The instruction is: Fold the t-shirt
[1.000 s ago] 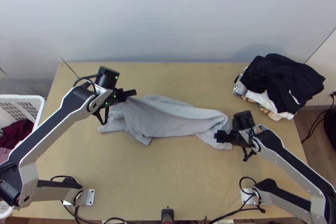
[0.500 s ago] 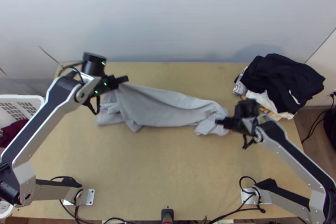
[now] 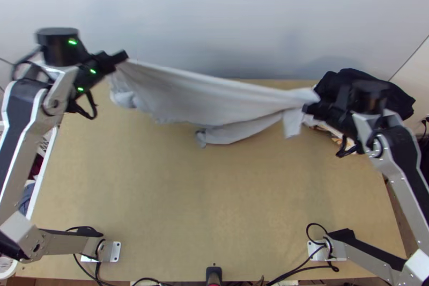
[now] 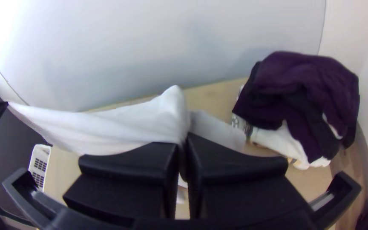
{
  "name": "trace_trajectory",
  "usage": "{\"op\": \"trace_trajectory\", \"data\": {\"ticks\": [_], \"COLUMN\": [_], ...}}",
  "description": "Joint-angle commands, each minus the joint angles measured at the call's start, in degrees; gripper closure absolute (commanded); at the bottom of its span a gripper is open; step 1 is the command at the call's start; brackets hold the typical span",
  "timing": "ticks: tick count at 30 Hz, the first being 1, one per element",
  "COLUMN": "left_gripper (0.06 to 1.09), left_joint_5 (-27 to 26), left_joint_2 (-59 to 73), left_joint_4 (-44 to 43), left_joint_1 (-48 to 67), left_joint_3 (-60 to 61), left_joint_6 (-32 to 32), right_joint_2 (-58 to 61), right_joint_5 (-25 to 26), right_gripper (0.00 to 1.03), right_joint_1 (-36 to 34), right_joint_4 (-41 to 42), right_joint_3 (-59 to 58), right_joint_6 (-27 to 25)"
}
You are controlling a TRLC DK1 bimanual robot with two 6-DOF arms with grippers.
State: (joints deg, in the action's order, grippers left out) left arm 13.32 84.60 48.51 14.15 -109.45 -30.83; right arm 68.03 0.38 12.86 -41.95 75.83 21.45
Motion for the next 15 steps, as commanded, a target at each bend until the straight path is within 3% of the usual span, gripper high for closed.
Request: {"op": "trace_trajectory", "data": {"ticks": [1, 5, 8, 12, 15], "left_gripper": [1.05, 1.05, 1.05, 1.05, 1.05], "left_joint_5": [4.3, 6.9, 8.1, 8.4, 8.1], "left_joint_2": [-1.4, -2.9, -5.4, -9.4, -12.6], "left_joint_4": [-1.0, -2.7, -5.0, -5.5, -5.2], "left_joint_1": [-2.2, -2.4, -1.5, 1.5, 6.2], "left_joint_3": [-10.3, -13.9, -13.8, -13.6, -13.5], "left_joint_6": [1.7, 4.5, 7.8, 11.2, 15.8], "right_joint_2": [-1.6, -4.4, -6.9, -10.3, -10.7], "right_joint_5": [11.3, 20.4, 24.1, 27.1, 27.1], "right_gripper": [1.00, 1.00, 1.00, 1.00, 1.00], "right_joint_1": [2.8, 7.2, 8.8, 10.5, 13.2], "right_joint_4": [-1.0, 3.5, 6.2, 8.4, 2.8], "right_joint_3": [12.0, 14.1, 14.3, 14.2, 19.0], "right_joint_6": [-5.1, -13.0, -17.2, -20.7, -20.6]}}
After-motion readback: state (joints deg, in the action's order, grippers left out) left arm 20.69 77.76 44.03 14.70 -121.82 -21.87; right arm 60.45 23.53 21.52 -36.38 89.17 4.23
